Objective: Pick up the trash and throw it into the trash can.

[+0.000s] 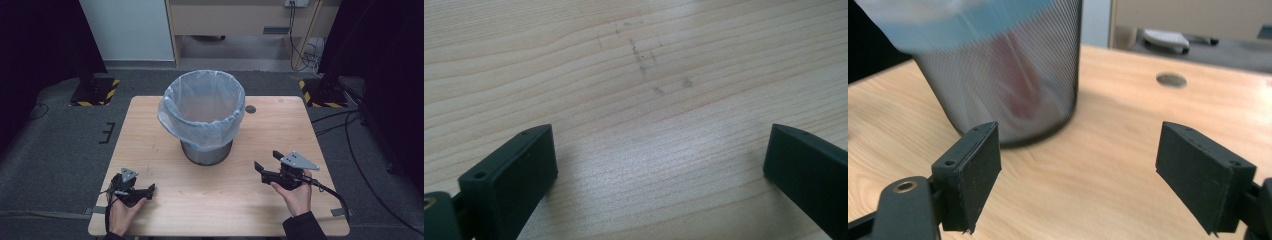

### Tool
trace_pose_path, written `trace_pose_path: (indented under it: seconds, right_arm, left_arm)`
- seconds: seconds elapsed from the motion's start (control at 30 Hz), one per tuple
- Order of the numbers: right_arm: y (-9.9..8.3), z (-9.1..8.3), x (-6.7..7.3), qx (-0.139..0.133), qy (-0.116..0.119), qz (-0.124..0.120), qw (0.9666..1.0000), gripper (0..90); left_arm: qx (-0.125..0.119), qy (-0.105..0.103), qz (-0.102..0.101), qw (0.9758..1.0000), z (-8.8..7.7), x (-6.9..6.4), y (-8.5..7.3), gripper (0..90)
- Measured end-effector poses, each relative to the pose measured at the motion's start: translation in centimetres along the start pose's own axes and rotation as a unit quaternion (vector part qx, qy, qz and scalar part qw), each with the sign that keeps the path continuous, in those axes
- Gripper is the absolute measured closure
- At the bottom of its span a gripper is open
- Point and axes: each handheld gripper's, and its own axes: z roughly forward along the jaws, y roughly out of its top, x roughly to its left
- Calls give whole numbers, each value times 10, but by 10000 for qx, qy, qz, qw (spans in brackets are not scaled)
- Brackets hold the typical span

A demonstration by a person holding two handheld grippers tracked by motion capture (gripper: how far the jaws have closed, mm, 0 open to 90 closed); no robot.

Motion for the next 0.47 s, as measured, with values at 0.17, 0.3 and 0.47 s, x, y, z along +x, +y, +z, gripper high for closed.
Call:
trace_pose_path:
  seconds: [0.17, 0.3, 0.47]
  right_arm:
    - [-20, 4, -8, 359, -105, 42, 9993, 187]
    - [-45, 8, -19, 842, -253, 131, 9960, 193]
    - [-62, 11, -29, 1231, -451, 103, 9913, 185]
  left_arm:
    - [0, -5, -1, 10000, 0, 0, 0, 0]
    - [-1, -7, -2, 10000, 0, 0, 0, 0]
    - [4, -12, -12, 10000, 0, 0, 0, 0]
